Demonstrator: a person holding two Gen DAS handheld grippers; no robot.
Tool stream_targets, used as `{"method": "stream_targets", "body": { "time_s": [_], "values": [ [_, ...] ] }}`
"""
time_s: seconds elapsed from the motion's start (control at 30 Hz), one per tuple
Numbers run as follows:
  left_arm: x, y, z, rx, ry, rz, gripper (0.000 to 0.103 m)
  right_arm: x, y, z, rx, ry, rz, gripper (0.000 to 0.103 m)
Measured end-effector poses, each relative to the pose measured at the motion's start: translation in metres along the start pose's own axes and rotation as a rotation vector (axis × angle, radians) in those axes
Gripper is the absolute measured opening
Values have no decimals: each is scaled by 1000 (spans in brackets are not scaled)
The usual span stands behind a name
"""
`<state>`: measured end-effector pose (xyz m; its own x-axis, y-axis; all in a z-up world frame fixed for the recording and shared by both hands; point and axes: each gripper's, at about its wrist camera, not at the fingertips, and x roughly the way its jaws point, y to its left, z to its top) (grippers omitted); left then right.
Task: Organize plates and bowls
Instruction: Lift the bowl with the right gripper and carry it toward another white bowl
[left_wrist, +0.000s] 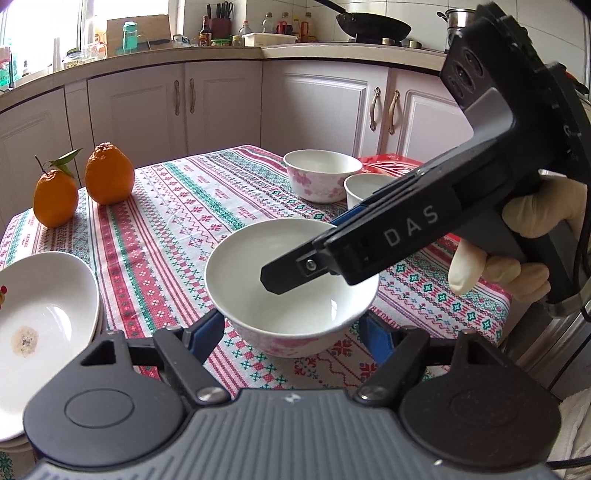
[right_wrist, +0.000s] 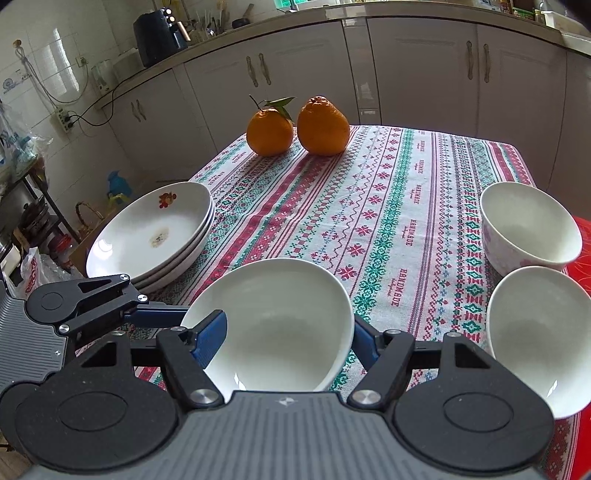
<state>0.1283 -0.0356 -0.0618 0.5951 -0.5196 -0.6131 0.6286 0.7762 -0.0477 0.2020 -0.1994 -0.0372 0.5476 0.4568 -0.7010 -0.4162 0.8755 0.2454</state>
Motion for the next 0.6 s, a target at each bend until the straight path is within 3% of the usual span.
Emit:
{"method": "stream_targets", "body": {
  "time_s": [0.3,0.47,0.6],
  "values": [
    [0,-1,-1,3,-2,0,80,2,-1,-2,4,2,4,78],
    [-3,-4,-2,11,-13,2,92,-3,1,-6,-4,-21,9,99],
    [-10,-5,-1,7,-18,8,93,-13,5,-7,-37,-52,-14,103]
  ]
}}
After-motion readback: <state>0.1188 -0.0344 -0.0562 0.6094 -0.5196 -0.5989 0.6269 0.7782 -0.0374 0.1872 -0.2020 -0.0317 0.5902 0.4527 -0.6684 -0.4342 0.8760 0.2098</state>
